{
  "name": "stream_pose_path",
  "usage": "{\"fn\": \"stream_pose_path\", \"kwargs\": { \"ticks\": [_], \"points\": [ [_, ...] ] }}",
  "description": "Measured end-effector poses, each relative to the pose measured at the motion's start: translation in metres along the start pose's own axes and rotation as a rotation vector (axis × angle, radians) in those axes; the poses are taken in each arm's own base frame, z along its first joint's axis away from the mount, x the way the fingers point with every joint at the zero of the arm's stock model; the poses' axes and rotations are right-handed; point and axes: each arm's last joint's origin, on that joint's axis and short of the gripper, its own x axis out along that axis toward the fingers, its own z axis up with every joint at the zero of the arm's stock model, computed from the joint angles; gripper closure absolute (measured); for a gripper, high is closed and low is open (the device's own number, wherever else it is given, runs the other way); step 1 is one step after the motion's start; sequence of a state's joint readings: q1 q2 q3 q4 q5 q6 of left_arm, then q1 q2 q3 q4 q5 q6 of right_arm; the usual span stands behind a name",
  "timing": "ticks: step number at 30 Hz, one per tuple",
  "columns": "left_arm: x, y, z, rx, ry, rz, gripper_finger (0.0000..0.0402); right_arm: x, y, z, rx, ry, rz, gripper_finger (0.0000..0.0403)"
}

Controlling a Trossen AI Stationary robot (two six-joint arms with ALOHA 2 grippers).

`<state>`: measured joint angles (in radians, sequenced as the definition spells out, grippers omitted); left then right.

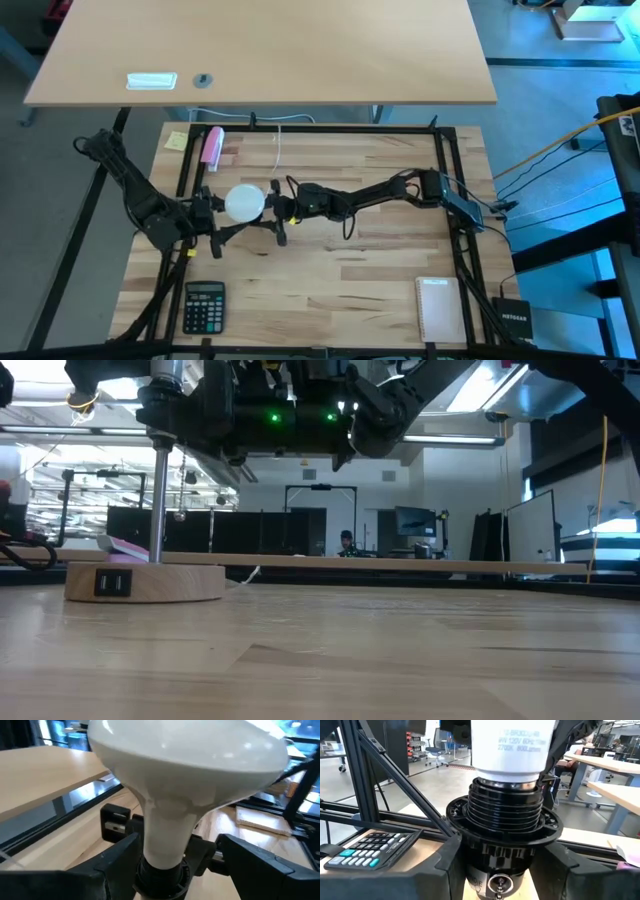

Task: Screw lightbulb
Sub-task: Insert the lightbulb into the desk lamp

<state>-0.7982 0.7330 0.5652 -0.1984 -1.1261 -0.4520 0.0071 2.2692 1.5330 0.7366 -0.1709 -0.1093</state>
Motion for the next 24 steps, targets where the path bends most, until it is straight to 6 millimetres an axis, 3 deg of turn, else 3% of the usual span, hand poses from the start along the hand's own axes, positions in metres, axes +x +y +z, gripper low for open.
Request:
{"fn": "stream_pose_path", "kwargs": {
  "ticks": [9, 19, 24],
  "points": [
    [0.01, -0.017, 0.001, 0.01, -0.067, 0.148, 0.0137, 0.0, -0.001, -0.001, 0.0, 0.003, -0.004, 0.0233],
    [0.036, -0.016, -0.008, 0.057, -0.052, 0.281, 0.0137, 0.0, -0.001, -0.001, 0.0, 0.004, -0.004, 0.0233],
    [0.038, -0.016, -0.006, 0.049, -0.058, 0.292, 0.0151, 0.0, -0.001, -0.001, 0.001, 0.005, -0.005, 0.0233]
  ]
}}
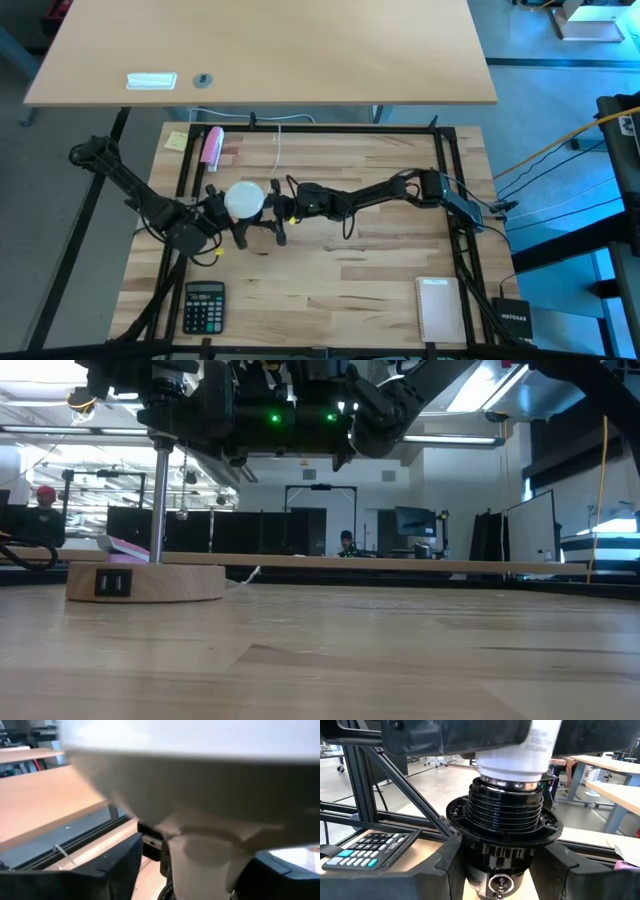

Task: Screw lightbulb
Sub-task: Insert the lightbulb into the desk lamp

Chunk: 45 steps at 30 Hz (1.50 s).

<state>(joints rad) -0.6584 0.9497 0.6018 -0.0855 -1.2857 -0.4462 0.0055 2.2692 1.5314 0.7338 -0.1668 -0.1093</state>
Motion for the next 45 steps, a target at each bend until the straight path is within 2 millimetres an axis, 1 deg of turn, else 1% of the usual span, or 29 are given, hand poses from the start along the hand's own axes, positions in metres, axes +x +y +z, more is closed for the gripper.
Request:
{"fn": "stream_pose_path", "kwargs": {
  "ticks": [3, 7, 8, 15, 20, 26, 30, 34, 37, 41, 45],
  "points": [
    [0.0, 0.0, 0.0, 0.009, 0.002, -0.007, 0.0191, 0.0, 0.0, 0.0, 0.0, -0.001, -0.002, 0.0233],
    [0.0, -0.001, 0.0, 0.017, 0.018, -0.042, 0.027, 0.0, 0.0, 0.0, -0.001, -0.004, -0.006, 0.0233],
    [0.0, -0.002, 0.0, 0.022, 0.022, -0.05, 0.0274, 0.0, 0.0, 0.0, -0.001, -0.006, -0.007, 0.0233],
    [0.0, -0.002, -0.001, 0.044, 0.032, -0.071, 0.0274, 0.0, 0.0, 0.001, 0.001, -0.018, 0.009, 0.0233],
    [-0.002, -0.001, 0.003, 0.03, 0.047, -0.138, 0.0274, -0.002, 0.002, 0.008, 0.001, -0.026, 0.096, 0.0233],
    [-0.005, 0.001, 0.013, -0.016, 0.058, -0.277, 0.0274, -0.009, 0.005, 0.028, 0.04, -0.037, 0.271, 0.0233],
    [-0.004, -0.002, 0.017, 0.001, 0.057, -0.387, 0.0274, -0.01, 0.008, 0.031, 0.074, -0.05, 0.391, 0.0233],
    [-0.001, -0.004, 0.022, 0.031, 0.046, -0.508, 0.0274, -0.008, 0.01, 0.041, 0.123, -0.064, 0.543, 0.0233],
    [0.003, -0.005, 0.023, 0.074, 0.053, -0.596, 0.0274, -0.007, 0.013, 0.045, 0.144, -0.043, 0.63, 0.0233],
    [0.01, -0.003, 0.024, 0.118, 0.057, -0.7, 0.0274, -0.005, 0.016, 0.051, 0.156, -0.017, 0.704, 0.0233],
    [0.017, -0.002, 0.024, 0.178, 0.05, -0.808, 0.0274, -0.004, 0.022, 0.051, 0.159, -0.001, 0.729, 0.0233]
  ]
}}
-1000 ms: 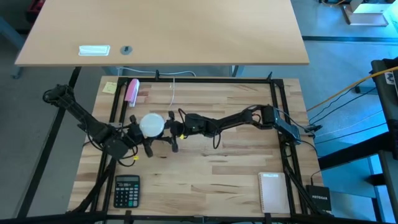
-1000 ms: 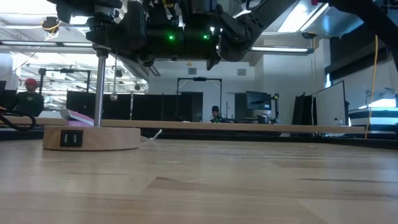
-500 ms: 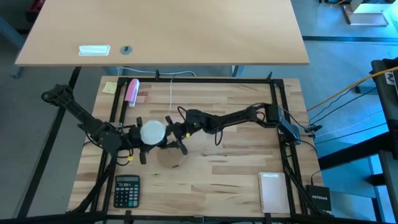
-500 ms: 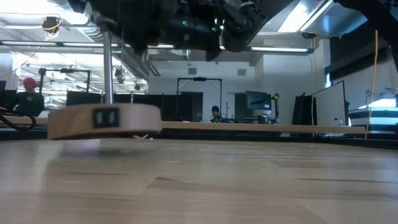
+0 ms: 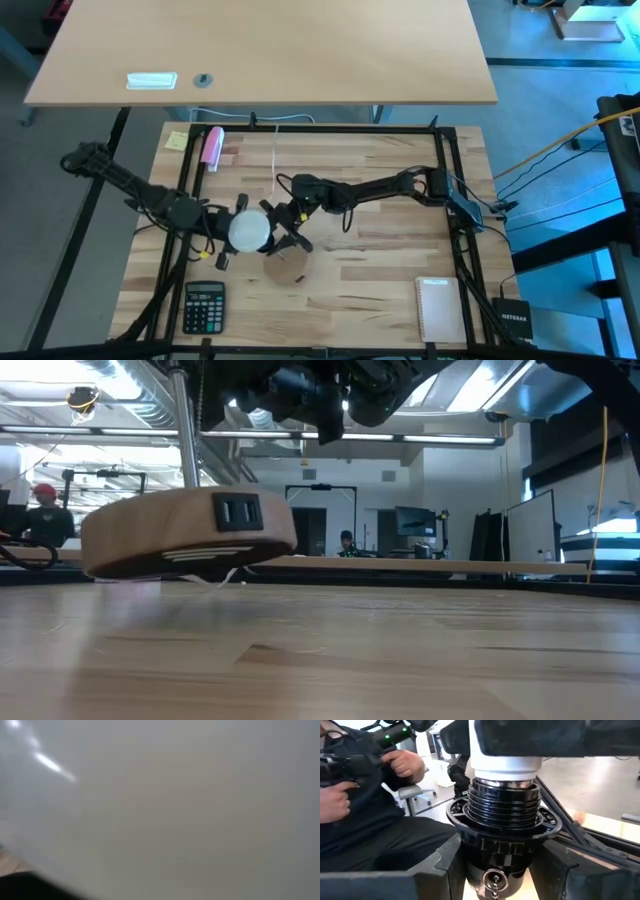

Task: Screw lightbulb
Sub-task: Insert the lightbulb into the desk lamp

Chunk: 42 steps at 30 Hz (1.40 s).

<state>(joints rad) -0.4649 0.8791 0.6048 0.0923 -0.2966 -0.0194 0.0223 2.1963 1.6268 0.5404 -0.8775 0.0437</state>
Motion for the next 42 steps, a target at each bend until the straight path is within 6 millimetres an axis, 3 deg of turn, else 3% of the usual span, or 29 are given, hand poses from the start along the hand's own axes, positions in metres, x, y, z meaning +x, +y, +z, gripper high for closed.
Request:
{"fn": "stream_pose_path", "kwargs": {
  "ticks": [5, 10, 17, 22, 30, 33, 42],
  "points": [
    [0.002, 0.006, 0.0, 0.115, -0.007, -0.101, 0.0274, 0.003, 0.003, 0.001, -0.005, -0.001, 0.016, 0.0233],
    [0.003, 0.009, -0.001, 0.088, 0.006, -0.111, 0.027, 0.003, 0.002, -0.001, 0.001, 0.011, 0.003, 0.0233],
    [0.0, 0.011, -0.006, 0.021, 0.058, -0.08, 0.0167, 0.003, 0.003, -0.002, 0.013, 0.031, -0.003, 0.0233],
    [-0.011, 0.01, -0.004, -0.035, 0.049, -0.068, 0.013, -0.002, 0.003, 0.01, -0.016, 0.02, -0.05, 0.0233],
    [-0.044, 0.012, -0.015, -0.261, 0.197, -0.042, 0.0125, -0.015, -0.006, 0.017, -0.02, 0.021, -0.138, 0.0233],
    [-0.053, 0.013, -0.016, -0.323, 0.207, 0.011, 0.0125, -0.023, -0.012, 0.02, -0.019, 0.026, -0.215, 0.0233],
    [-0.059, 0.016, -0.014, -0.28, 0.087, 0.381, 0.0124, -0.047, -0.036, 0.015, -0.107, 0.096, -0.595, 0.0233]
  ]
}}
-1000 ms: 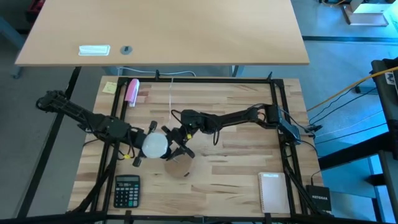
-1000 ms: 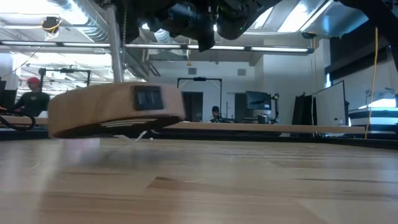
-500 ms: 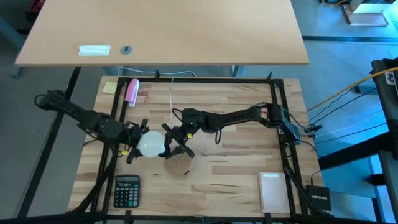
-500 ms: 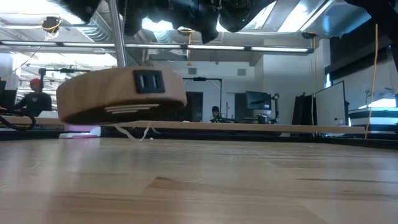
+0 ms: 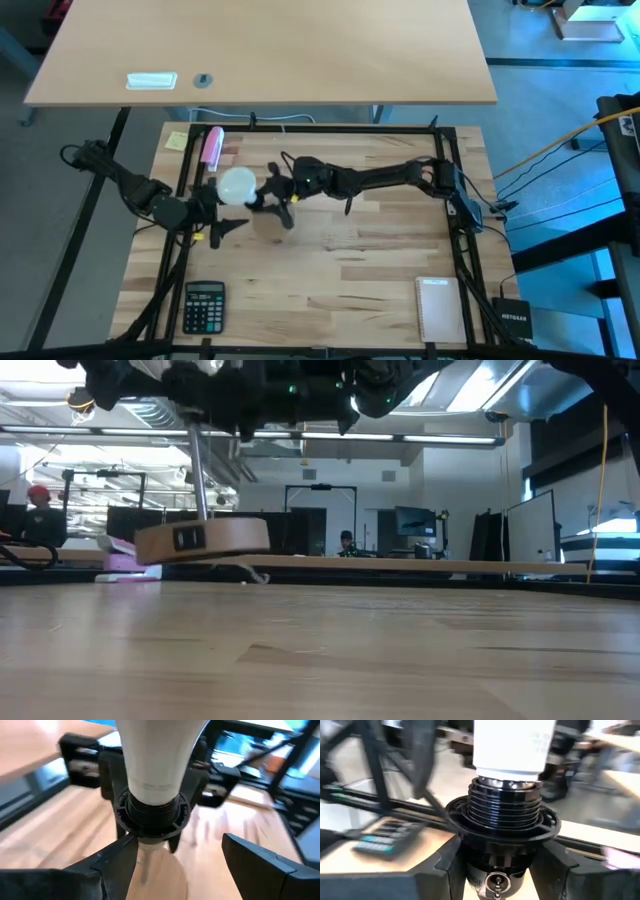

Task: Screw lightbulb
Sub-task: Insert the lightbulb into the desk lamp

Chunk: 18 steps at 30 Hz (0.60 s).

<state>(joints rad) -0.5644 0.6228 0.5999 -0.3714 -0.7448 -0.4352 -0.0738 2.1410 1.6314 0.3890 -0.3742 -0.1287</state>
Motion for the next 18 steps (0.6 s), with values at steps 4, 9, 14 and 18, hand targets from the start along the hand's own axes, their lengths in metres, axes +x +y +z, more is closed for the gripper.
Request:
{"fn": "stream_pose_path", "kwargs": {
  "ticks": [4, 9, 14, 18],
  "points": [
    [-0.001, 0.002, 0.002, -0.053, -0.075, 0.129, 0.0124, -0.002, -0.01, 0.001, -0.05, 0.002, -0.156, 0.0233],
    [0.0, 0.002, 0.004, -0.051, -0.164, 0.296, 0.0124, -0.004, -0.016, -0.003, -0.084, 0.042, -0.274, 0.0233],
    [0.002, -0.005, 0.014, -0.044, -0.245, 0.333, 0.0124, -0.004, -0.018, -0.003, -0.086, 0.042, -0.318, 0.0233],
    [0.008, -0.006, 0.018, -0.028, -0.275, 0.421, 0.0124, -0.004, -0.018, -0.003, -0.086, 0.041, -0.321, 0.0233]
  ]
}}
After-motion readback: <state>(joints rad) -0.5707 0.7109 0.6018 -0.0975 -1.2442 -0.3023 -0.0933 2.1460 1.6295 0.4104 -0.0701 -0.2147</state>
